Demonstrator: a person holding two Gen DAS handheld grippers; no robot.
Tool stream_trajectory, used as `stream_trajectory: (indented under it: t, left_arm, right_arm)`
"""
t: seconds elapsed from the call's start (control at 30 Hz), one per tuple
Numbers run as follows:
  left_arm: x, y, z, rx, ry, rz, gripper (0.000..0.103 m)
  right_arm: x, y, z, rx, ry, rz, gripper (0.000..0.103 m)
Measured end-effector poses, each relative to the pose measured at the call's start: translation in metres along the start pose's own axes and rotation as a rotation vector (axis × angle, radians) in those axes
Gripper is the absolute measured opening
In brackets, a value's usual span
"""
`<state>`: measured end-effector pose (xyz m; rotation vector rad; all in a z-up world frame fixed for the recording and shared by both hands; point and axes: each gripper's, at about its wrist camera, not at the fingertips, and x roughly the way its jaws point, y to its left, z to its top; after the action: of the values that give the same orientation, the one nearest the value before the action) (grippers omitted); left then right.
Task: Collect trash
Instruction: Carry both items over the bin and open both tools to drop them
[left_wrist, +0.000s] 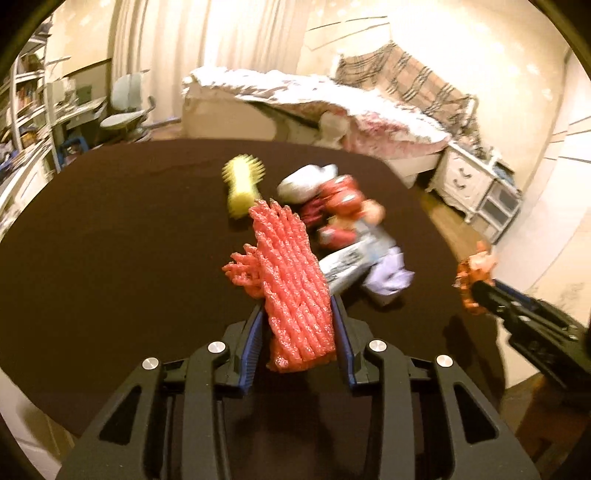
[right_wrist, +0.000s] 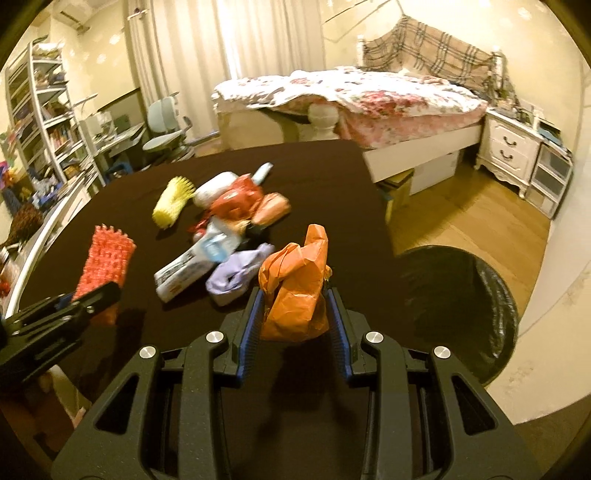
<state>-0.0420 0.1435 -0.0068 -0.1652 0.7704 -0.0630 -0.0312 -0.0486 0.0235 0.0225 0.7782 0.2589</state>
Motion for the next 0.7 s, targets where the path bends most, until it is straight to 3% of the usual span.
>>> stream_trajectory:
  t: [0.3, 0.7]
  left_arm:
    - [0.018, -0.081, 0.024, 0.133, -0.044, -0.136, 0.036]
    - [0.074, -0.169, 0.027, 0.270, -0.015, -0.201, 0.036]
  right_arm:
    - [-0.010, -0.055, 0.004, 0.071, -0.043, -0.117, 0.034]
    - [0.001, -0.131, 0.008, 0.165, -0.048, -0.226, 0.034]
